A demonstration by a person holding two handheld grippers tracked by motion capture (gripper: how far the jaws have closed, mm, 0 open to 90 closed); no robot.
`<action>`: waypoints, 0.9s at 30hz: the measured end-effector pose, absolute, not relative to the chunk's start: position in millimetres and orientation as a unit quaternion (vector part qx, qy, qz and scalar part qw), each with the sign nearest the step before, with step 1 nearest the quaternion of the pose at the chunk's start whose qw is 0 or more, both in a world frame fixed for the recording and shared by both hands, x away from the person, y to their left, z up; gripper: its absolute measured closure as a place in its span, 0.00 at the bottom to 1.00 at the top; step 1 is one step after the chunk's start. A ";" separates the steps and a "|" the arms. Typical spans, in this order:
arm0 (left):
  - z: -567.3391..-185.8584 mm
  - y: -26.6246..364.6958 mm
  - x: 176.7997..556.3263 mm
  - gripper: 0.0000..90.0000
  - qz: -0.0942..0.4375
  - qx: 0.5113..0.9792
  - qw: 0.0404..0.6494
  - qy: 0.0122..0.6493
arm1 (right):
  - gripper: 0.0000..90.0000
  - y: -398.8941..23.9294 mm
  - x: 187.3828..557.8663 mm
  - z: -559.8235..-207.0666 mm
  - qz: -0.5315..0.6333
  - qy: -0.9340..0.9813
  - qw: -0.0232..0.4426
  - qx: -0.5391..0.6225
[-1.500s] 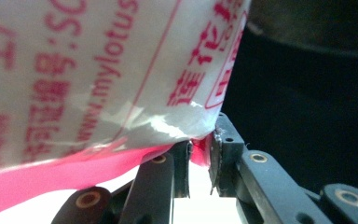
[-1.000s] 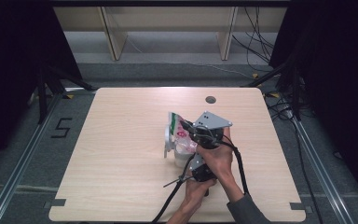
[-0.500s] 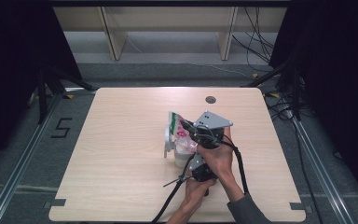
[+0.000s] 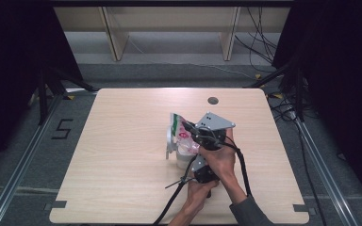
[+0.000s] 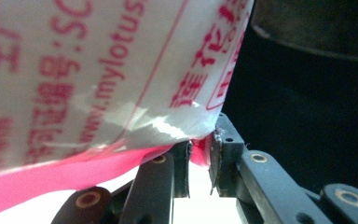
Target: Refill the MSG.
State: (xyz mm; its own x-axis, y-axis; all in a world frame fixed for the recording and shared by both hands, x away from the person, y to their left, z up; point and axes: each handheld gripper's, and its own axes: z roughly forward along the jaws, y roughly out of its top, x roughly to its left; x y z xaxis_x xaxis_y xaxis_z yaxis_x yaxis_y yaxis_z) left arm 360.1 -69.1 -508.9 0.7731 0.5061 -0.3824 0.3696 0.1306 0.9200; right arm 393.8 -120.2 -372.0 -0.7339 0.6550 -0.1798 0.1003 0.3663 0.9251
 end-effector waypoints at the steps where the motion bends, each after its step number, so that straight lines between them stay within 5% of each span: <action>1: -508.9 -68.9 360.1 0.88 0.052 0.659 0.672 0.333 | 1.00 -120.1 394.0 -372.2 0.508 0.780 0.274 0.242; 27: -509.2 -68.5 360.3 0.88 0.052 0.660 0.672 0.332 | 1.00 -122.1 394.1 -370.3 0.511 0.781 0.265 0.242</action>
